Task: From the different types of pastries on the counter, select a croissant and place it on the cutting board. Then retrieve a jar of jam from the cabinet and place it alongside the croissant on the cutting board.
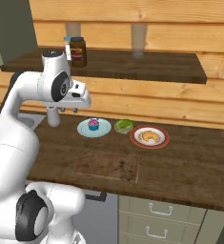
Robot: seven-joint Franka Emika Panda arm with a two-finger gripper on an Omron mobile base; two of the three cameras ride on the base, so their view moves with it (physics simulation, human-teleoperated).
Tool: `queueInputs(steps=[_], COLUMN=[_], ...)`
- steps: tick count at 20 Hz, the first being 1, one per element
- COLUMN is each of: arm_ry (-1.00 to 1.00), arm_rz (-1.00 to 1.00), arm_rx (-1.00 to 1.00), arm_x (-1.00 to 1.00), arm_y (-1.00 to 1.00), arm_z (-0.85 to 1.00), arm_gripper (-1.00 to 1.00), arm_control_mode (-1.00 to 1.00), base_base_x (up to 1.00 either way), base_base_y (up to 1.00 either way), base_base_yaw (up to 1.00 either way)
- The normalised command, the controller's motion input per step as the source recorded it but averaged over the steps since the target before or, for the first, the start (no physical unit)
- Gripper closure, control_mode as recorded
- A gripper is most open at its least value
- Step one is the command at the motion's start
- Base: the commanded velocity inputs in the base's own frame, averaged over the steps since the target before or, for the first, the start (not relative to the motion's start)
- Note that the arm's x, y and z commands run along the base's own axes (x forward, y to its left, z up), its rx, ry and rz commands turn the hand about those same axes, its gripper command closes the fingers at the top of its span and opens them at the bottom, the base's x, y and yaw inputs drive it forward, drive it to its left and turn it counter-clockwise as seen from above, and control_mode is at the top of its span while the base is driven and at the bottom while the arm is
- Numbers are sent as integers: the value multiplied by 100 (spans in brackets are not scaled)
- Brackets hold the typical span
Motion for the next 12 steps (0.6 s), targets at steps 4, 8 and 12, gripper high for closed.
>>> queueInputs(steps=[4,8,12], arm_ry=[-4,-1,23], arm_rz=[-1,-17,-26], arm_rx=[0,9,17], arm_x=[-4,16,52], arm_y=[-35,-100,-100], arm_z=[-11,-45,-46], arm_gripper=[-100,-100,-100], arm_control_mode=[-100,-100,-100], base_base_x=[0,0,0], base_base_y=[0,0,0], base_base_yaw=[0,0,0])
